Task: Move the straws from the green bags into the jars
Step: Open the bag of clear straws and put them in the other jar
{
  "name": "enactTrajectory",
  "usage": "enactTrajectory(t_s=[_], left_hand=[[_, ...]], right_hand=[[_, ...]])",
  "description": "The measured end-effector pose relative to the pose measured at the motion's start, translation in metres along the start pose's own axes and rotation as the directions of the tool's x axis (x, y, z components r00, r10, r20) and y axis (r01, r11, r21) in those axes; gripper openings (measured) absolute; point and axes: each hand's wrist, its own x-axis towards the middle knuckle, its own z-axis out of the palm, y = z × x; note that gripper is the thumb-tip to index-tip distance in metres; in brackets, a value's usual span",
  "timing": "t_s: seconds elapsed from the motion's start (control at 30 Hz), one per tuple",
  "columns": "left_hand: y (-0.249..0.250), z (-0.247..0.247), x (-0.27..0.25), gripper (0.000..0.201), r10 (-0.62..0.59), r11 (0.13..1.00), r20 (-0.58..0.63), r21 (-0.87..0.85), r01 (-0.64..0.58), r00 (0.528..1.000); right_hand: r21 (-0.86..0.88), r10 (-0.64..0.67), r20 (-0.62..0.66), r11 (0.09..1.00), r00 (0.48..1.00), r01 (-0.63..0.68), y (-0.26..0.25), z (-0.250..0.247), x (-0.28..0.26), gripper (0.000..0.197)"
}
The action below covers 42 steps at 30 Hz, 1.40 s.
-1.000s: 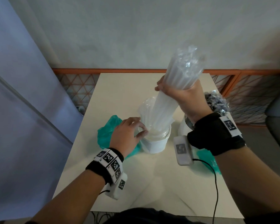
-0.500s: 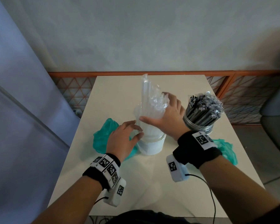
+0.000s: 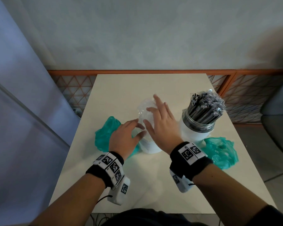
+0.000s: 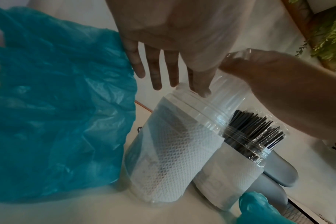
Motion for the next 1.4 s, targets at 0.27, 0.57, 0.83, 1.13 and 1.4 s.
enactTrajectory(t_s=[0.27, 0.57, 0.83, 1.13, 1.4], left_hand=[[0.004, -0.002, 0.001, 0.020, -0.015, 0.999, 0.013, -0.029, 0.016, 1.000], [0.001, -0.001, 0.002, 0.016, 0.016, 0.998, 0.017, -0.055, -0.015, 1.000], [-0.033, -0.013, -0.016, 0.031, 0.070, 0.995, -0.055, -0.071, -0.073, 0.996], [-0.107, 0.002, -0.048, 0.090, -0.316, 0.874, 0.187, 0.438, 0.209, 0.930], [-0.133, 0.017, -0.063, 0.036, -0.331, 0.915, 0.304, 0.333, 0.226, 0.893]], right_hand=[[0.129, 0.146, 0.224, 0.976, 0.963, -0.178, 0.009, -0.024, 0.009, 0.051], [-0.110, 0.141, 0.091, 0.985, 0.986, -0.131, 0.003, -0.011, -0.010, 0.059], [0.057, 0.143, -0.270, 0.990, 0.952, -0.132, -0.036, -0.016, -0.025, 0.033], [0.376, -0.014, 0.258, 0.923, 0.966, -0.087, -0.050, 0.052, -0.066, 0.010], [0.364, 0.029, 0.387, 0.914, 0.922, -0.182, -0.039, 0.060, -0.088, 0.042]])
